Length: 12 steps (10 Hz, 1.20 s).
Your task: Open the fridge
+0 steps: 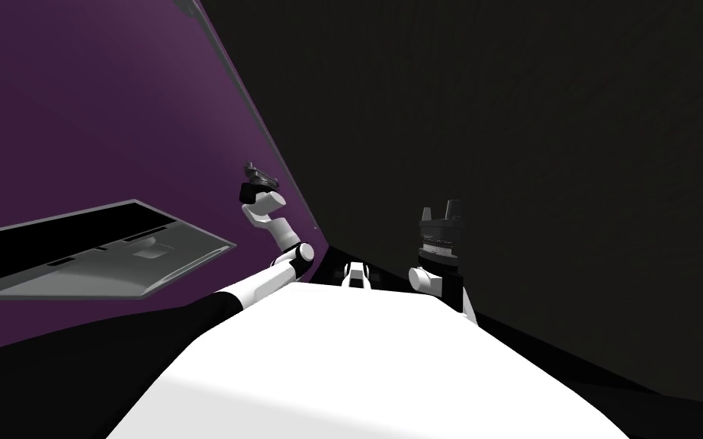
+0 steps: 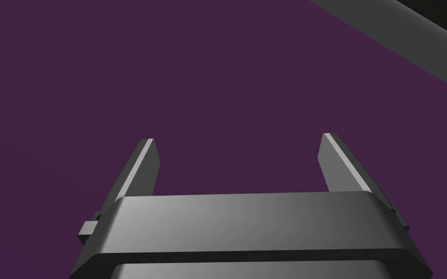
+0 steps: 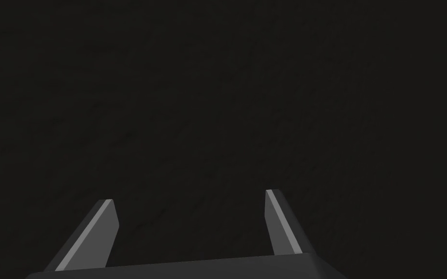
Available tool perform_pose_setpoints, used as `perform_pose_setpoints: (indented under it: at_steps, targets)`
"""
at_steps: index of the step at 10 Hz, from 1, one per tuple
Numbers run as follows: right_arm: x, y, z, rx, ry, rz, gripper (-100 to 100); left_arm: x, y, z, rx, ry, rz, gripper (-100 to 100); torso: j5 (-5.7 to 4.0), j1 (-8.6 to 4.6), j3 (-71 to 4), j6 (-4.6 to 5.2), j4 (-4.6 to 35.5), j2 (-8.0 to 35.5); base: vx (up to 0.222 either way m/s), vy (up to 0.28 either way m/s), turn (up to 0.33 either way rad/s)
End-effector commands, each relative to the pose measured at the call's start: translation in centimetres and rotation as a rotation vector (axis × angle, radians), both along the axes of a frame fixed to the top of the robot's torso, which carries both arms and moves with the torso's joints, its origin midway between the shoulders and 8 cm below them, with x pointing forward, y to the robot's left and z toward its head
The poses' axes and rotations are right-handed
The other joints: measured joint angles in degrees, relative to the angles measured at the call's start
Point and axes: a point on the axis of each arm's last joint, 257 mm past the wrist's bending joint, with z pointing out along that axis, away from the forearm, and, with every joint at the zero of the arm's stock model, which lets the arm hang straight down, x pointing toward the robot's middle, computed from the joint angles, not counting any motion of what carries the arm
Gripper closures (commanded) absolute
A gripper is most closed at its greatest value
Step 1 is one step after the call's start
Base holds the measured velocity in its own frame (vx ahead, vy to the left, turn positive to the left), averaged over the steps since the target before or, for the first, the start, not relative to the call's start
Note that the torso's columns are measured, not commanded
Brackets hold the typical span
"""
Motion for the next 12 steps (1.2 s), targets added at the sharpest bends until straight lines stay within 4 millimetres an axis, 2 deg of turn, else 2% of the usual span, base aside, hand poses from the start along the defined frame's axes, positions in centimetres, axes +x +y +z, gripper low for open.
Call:
perform_pose_setpoints:
  at_steps: [1, 4, 6, 8, 9, 10, 12]
  targets:
    - [0.0, 0.0, 0.0, 0.0, 0.0, 0.0, 0, 1.9, -0.6, -1.2, -0.097, 0.012, -0.042, -100, 0.02, 0.0, 0.02, 0.01, -0.01, 0.03, 0.015, -0.017, -0.02]
    - [0.0, 0.0, 0.0, 0.0, 0.0, 0.0, 0, 3.8, -2.0, -2.4, -0.196, 0.018, -0.094, -100, -0.03, -0.11, 0.15, -0.05, 0.07, 0.19, 0.018, -0.012, -0.022]
    - [0.0, 0.0, 0.0, 0.0, 0.0, 0.0, 0, 5.3, -4.0, -3.8, -0.266, 0.027, -0.142, -100, -0.05, -0.37, 0.34, 0.09, 0.07, 0.4, 0.008, 0.0, 0.016]
    - [0.0, 0.0, 0.0, 0.0, 0.0, 0.0, 0, 4.2, -3.1, -1.8, -0.24, 0.013, -0.116, -100, -0.15, -0.56, 0.36, 0.01, 0.11, 0.42, 0.022, 0.015, 0.006]
    - [0.0, 0.0, 0.0, 0.0, 0.0, 0.0, 0, 4.5, -3.4, -3.1, -0.249, 0.026, -0.12, -100, -0.29, -0.31, 0.16, -0.02, 0.33, 0.15, 0.016, 0.007, 0.017]
    - [0.0, 0.0, 0.0, 0.0, 0.0, 0.0, 0, 4.6, -3.4, -3.3, -0.252, 0.033, -0.121, 100, -0.22, -0.25, 0.12, -0.03, 0.24, 0.14, -0.029, -0.019, -0.005]
    - [0.0, 0.0, 0.0, 0.0, 0.0, 0.0, 0, 6.2, -6.4, -3.5, -0.257, 0.045, -0.183, 100, -0.27, -0.42, 0.65, -0.21, 0.51, 0.95, -0.192, -0.003, -0.086]
